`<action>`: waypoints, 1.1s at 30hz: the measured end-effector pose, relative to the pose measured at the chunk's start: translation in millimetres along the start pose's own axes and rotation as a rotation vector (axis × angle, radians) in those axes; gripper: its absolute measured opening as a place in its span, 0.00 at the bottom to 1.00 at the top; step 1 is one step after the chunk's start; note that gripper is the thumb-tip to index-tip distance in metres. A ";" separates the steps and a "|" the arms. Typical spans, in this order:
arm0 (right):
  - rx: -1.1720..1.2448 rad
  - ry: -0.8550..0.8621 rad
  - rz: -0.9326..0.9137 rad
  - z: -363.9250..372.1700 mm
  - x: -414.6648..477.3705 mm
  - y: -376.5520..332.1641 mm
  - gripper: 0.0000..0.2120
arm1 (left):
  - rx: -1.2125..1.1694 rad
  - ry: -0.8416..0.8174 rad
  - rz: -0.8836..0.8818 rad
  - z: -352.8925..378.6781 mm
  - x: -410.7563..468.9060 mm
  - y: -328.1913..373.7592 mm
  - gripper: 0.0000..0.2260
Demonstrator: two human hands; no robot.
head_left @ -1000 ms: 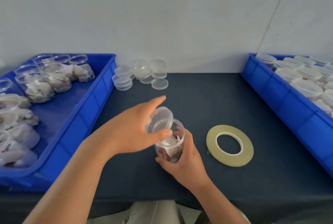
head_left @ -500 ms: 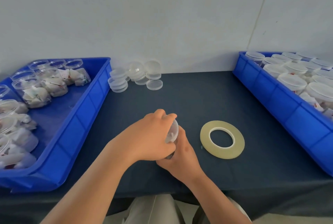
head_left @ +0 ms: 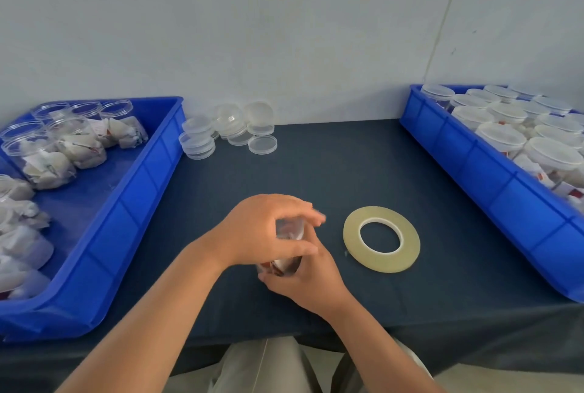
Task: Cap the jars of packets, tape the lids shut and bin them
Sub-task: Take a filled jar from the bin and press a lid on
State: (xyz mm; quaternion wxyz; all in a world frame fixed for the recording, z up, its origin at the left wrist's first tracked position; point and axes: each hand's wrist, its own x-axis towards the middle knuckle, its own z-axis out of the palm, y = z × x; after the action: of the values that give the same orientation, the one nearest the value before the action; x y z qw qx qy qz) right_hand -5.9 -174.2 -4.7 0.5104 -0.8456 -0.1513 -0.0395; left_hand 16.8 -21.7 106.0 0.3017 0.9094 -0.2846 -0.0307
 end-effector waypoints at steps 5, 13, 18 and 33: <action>0.083 0.078 -0.029 -0.1 0.1 -2.0 0.38 | 0.186 0.053 -0.258 -5.6 -14.3 2.5 0.39; 0.043 0.089 -0.027 -3.7 2.5 -12.4 0.23 | 0.303 0.382 -0.291 44.9 -8.4 29.5 0.23; 0.189 0.002 -0.023 -8.2 0.5 -4.3 0.30 | 0.265 0.308 0.038 27.8 -13.0 7.5 0.14; 0.025 0.157 -0.117 -0.1 -3.3 -8.8 0.33 | 0.109 0.517 -0.374 50.7 -13.4 26.3 0.29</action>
State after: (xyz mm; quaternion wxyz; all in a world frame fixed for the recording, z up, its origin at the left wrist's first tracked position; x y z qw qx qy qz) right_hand -11.6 -171.2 2.1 0.5281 -0.8231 -0.1606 -0.1335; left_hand -19.0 -58.7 77.9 0.3039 0.9385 -0.0278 0.1616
